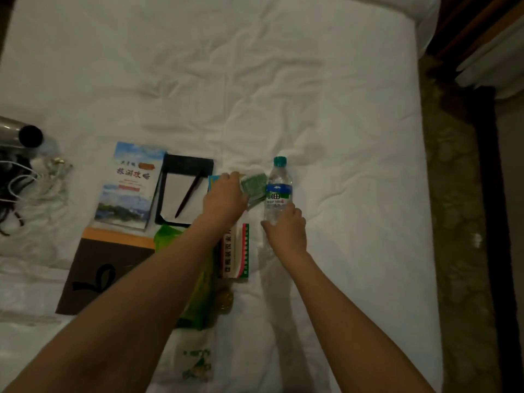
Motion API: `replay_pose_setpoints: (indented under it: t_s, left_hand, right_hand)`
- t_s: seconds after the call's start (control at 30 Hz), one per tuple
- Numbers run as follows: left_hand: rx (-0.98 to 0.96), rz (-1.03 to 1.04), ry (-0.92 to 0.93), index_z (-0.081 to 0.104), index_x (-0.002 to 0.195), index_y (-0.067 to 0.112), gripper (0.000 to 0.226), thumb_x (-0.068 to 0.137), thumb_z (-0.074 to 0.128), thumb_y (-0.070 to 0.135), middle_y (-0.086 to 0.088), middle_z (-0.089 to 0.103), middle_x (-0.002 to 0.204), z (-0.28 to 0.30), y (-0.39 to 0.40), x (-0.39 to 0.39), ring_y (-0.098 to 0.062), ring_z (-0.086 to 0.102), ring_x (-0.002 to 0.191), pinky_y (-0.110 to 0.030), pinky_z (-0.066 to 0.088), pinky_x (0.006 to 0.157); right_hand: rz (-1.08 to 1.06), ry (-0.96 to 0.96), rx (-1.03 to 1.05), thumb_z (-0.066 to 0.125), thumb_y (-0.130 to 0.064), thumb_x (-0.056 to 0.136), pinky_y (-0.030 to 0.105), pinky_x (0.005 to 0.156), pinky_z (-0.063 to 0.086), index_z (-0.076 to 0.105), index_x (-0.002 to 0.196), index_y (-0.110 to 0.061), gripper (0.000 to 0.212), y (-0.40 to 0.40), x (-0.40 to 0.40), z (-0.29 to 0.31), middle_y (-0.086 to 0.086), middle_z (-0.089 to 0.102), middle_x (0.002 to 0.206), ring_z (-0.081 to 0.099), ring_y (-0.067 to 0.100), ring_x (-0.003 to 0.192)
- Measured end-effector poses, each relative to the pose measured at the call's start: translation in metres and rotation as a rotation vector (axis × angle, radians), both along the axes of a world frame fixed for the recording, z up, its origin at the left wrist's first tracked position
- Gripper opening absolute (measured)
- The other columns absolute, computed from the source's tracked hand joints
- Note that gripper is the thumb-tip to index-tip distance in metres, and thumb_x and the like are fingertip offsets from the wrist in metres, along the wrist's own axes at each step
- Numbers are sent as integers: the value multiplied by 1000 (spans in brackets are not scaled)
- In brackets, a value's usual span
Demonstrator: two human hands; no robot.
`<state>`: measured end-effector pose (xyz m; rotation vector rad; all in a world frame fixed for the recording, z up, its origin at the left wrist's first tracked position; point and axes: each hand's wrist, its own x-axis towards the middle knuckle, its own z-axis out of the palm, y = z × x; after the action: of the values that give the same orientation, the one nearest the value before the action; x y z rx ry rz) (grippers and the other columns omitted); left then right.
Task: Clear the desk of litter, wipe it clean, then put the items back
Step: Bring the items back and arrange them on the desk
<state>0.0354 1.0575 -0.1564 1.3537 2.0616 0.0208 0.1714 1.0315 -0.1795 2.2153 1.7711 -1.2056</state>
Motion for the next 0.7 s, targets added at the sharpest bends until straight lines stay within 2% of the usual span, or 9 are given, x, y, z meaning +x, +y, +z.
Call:
replay_pose_setpoints:
  t_s: [0.17, 0.3, 0.43, 0.53, 0.63, 0.7]
  left_hand:
    - [-27, -165, 136, 38, 136, 5, 54, 92, 56, 29, -17, 44, 135, -38, 25, -2, -32, 40, 125, -39, 36, 99]
    - [-75, -243, 243, 44, 128, 6, 53, 89, 58, 39, -16, 49, 131, -64, 37, -4, -33, 41, 123, -42, 35, 99]
    - [-145, -305, 323, 46, 127, 8, 61, 86, 59, 50, -16, 48, 130, -78, 46, -2, -33, 39, 124, -45, 28, 104]
    - [-126, -302, 359, 49, 123, 7, 59, 85, 58, 51, -16, 49, 127, -84, 47, 3, -33, 37, 124, -45, 25, 104]
    - [-49, -290, 328, 51, 117, 8, 52, 87, 56, 51, -15, 55, 122, -82, 44, 9, -31, 41, 122, -45, 20, 108]
    - [-4, -270, 287, 51, 113, 8, 41, 89, 56, 40, -15, 59, 116, -75, 41, 13, -31, 47, 117, -44, 21, 109]
  right_hand:
    - [-4, -66, -49, 66, -34, 87, 40, 97, 40, 11, 149, -8, 86, 10, -4, -33, 17, 36, 136, 40, 33, 121]
    - [-109, 29, -116, 74, -35, 80, 44, 102, 39, -1, 151, -10, 106, 13, 0, -54, 16, 32, 143, 40, 33, 125]
    - [-179, 80, -80, 79, -31, 75, 44, 100, 42, 5, 150, -10, 107, 15, -3, -64, 16, 36, 137, 43, 34, 121]
    - [-191, 88, -50, 79, -28, 75, 44, 100, 42, 8, 149, -10, 104, 14, -3, -68, 16, 37, 135, 44, 35, 119]
    - [-226, 112, -38, 79, -25, 73, 46, 98, 44, 12, 148, -12, 101, 14, -3, -71, 16, 40, 133, 47, 34, 117]
    - [-275, 142, -44, 80, -22, 71, 46, 96, 46, 19, 146, -14, 97, 16, -2, -68, 15, 43, 131, 50, 33, 115]
